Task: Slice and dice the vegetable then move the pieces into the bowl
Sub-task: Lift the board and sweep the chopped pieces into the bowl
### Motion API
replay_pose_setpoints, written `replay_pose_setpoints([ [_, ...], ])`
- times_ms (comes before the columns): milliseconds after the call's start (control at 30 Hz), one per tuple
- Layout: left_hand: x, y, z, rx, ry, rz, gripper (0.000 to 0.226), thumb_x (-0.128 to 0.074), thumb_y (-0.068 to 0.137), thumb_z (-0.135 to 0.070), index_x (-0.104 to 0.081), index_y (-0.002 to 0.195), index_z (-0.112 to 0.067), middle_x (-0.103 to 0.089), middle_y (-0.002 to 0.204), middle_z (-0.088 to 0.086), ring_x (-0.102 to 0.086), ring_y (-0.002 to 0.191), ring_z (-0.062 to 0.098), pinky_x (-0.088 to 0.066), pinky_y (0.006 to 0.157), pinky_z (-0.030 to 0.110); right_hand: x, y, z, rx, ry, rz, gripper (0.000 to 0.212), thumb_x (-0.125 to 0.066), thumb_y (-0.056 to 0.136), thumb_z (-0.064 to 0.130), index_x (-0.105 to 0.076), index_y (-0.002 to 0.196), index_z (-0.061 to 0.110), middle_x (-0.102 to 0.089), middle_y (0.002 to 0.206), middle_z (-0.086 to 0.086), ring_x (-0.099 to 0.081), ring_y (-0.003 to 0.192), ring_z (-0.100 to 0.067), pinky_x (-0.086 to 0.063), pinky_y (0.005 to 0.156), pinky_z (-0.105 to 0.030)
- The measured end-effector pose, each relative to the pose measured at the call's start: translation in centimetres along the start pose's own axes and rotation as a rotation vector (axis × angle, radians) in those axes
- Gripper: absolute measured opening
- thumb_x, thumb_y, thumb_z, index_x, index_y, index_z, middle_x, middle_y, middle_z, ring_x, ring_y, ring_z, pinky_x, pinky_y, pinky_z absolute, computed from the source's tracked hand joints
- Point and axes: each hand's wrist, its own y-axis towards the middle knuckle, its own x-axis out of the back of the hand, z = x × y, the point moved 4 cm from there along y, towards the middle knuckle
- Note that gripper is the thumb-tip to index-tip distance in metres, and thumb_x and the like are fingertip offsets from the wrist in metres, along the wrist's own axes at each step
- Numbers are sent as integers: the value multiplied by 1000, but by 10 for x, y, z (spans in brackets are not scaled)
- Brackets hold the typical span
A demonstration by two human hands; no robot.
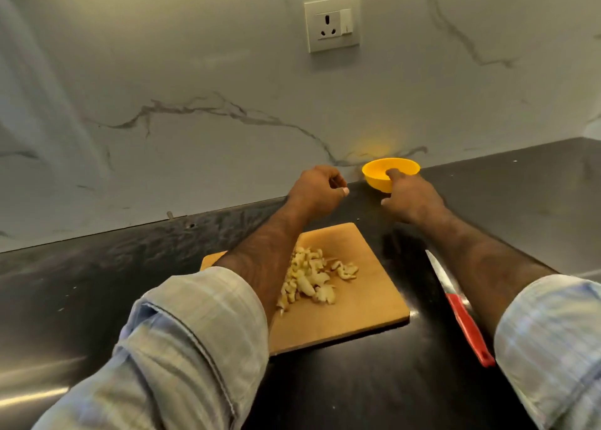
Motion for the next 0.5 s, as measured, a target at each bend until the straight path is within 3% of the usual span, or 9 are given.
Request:
replay_pose_setpoints([
  [100,-10,14,0,18,3,11,13,-76,96,-30,-76,105,-20,-74,101,-1,-69,95,16,-63,88,41,-7,19,-11,-36,-61,40,57,-67,96,26,-45,146,10,-62,130,-23,-63,115,-45,-55,91,-50],
  [267,-20,18,4,12,-7,24,12,-74,98,-28,-74,107,-20,-71,102,-1,-67,97,16,-62,85,39,-5,40,-25,-122,-74,46,36,-72,96,24,-64,126,6,-67,122,-19,-65,112,-40,-58,95,-52],
  [500,-10,-6,-6,33,-91,-44,13,-75,97,-29,-75,102,-17,-72,95,0,-69,92,18,-63,80,41,10,3,-29,-7,-210,21,28,-78,91,32,-73,107,9,-71,110,-15,-68,98,-34,-56,82,-41],
])
